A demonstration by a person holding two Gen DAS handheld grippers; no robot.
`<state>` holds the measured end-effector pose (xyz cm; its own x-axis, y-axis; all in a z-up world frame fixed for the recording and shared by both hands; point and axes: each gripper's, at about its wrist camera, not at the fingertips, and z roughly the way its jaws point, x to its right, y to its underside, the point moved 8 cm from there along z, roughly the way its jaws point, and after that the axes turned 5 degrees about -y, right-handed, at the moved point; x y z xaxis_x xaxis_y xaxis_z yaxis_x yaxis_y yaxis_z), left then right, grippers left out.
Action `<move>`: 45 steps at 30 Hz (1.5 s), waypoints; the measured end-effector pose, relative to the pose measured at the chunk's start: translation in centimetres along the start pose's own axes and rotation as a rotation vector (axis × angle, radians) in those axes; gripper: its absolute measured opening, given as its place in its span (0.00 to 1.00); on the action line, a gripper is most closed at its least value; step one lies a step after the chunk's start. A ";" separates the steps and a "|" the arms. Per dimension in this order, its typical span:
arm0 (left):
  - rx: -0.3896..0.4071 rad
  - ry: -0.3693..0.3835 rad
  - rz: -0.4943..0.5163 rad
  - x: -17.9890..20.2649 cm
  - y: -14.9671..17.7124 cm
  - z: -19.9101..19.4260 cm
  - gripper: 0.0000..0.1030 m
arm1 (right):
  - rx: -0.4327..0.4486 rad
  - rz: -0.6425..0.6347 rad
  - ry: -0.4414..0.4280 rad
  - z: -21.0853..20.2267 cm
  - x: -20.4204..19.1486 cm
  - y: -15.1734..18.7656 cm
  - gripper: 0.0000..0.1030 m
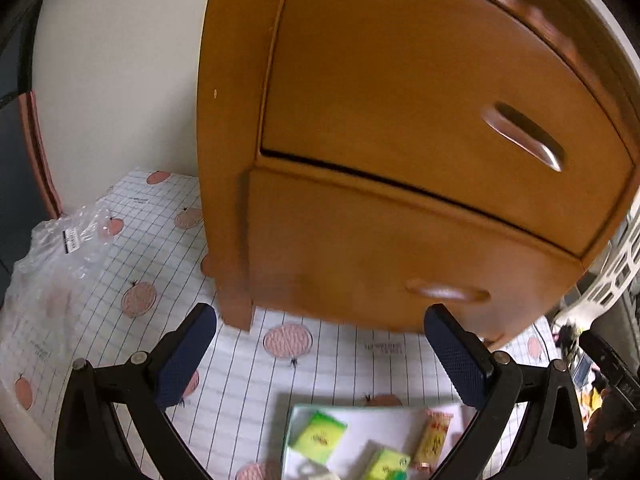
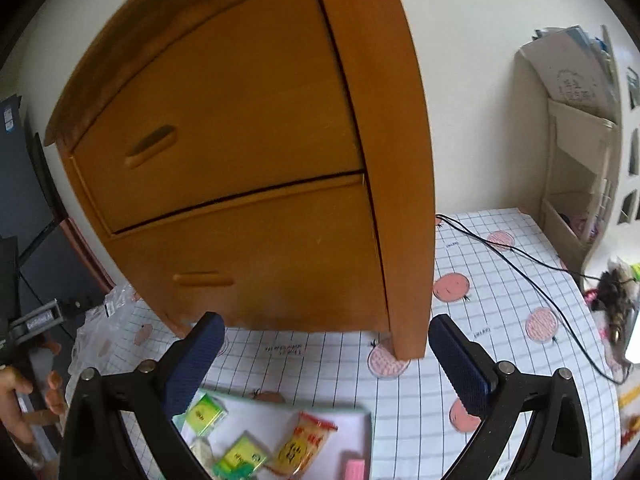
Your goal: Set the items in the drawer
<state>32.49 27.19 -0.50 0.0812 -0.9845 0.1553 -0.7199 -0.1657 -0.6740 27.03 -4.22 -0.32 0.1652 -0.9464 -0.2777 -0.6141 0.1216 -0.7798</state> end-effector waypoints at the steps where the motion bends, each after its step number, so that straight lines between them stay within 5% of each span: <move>1: 0.000 0.003 -0.002 -0.3 -0.5 0.6 1.00 | -0.006 -0.010 0.000 0.6 0.1 -0.4 1.00; 21: 0.020 0.189 0.034 -1.0 -5.0 4.7 1.00 | -0.033 -0.113 -0.064 6.0 -0.7 -4.1 1.00; 45: 0.021 0.158 0.104 -0.1 -3.9 3.8 1.00 | -0.051 -0.098 -0.049 6.5 -1.1 -4.3 1.00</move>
<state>37.90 27.68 -0.64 -0.1032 -0.9754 0.1947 -0.7040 -0.0666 -0.7070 34.54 -1.78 -0.33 0.2628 -0.9371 -0.2298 -0.6312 0.0131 -0.7755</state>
